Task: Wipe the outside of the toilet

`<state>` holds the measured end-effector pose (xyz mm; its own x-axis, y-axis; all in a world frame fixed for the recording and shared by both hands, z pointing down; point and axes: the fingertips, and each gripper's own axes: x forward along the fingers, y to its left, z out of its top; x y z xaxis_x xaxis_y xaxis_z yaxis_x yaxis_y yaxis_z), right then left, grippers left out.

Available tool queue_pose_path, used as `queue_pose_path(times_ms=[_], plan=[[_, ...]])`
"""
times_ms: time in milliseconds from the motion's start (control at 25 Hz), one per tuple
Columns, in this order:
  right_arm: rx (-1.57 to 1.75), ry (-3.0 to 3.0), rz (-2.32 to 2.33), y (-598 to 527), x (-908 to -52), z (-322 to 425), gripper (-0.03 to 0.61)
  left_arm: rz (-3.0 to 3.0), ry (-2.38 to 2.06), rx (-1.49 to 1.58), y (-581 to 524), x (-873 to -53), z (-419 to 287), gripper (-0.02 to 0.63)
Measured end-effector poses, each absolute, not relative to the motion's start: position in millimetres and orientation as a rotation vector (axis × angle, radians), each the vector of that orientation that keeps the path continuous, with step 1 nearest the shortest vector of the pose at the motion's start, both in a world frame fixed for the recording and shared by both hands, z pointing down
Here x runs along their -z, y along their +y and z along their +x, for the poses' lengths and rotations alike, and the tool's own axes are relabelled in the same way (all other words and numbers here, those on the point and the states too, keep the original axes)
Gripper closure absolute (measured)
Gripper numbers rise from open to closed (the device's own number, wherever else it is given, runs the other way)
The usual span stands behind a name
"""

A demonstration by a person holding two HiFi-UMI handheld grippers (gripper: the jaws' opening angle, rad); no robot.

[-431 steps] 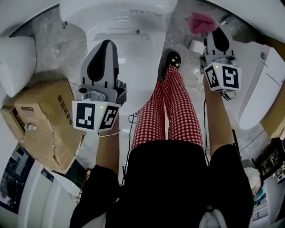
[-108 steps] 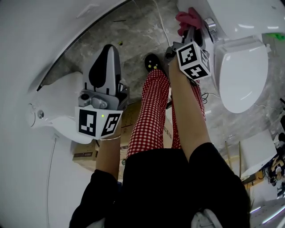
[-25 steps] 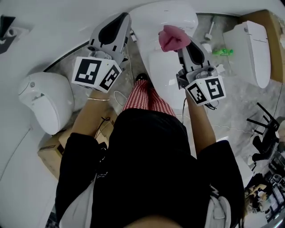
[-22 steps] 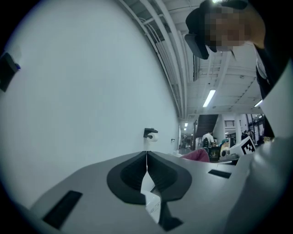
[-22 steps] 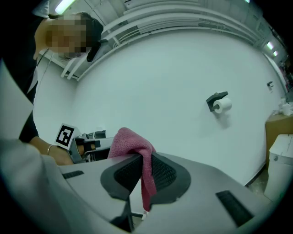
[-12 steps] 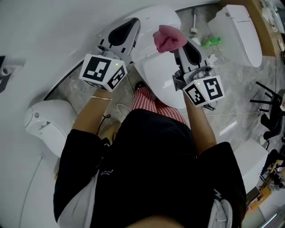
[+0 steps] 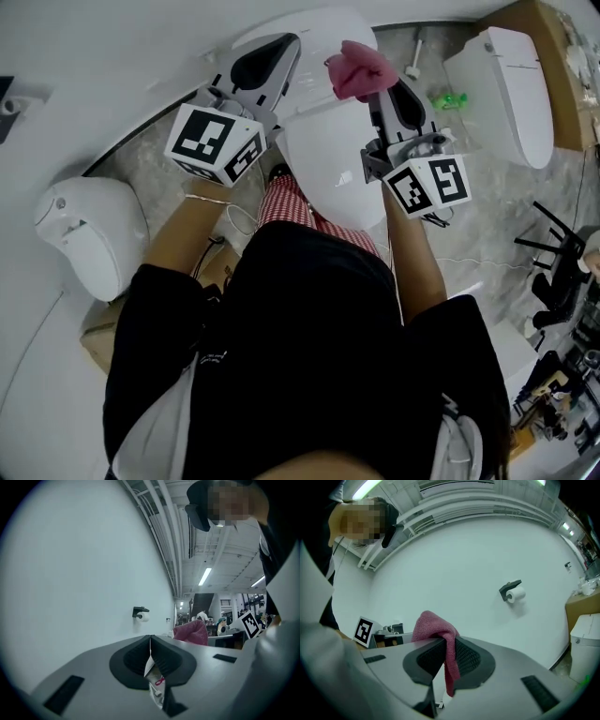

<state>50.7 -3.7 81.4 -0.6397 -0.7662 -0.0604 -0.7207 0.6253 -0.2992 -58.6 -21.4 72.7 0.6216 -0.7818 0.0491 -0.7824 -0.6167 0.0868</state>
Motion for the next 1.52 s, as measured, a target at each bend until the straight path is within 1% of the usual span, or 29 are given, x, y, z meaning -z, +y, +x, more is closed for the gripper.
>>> queue_pose_path(times_ms=[400, 560, 800, 1080, 1520], plan=[[0.383, 2.797, -0.881, 25, -79, 91, 0.518, 2.612, -1.608, -0.011, 27, -66, -9, 0.603], [0.397, 2.817, -0.792, 37, -79, 110, 0.518, 2.592, -1.666, -0.019, 42, -59, 16, 0.603], [0.419, 2.854, -0.652, 58, -80, 118, 0.518, 2.602, -1.69, -0.073, 69, -54, 40, 0.603], [0.447, 2.88, -0.577, 69, -82, 114, 0.518, 2.577, -1.658, -0.156, 96, -64, 38, 0.603], [0.447, 2.893, -0.514, 83, -73, 99, 0.518, 2.533, -1.684, -0.189, 126, -50, 8, 0.603]])
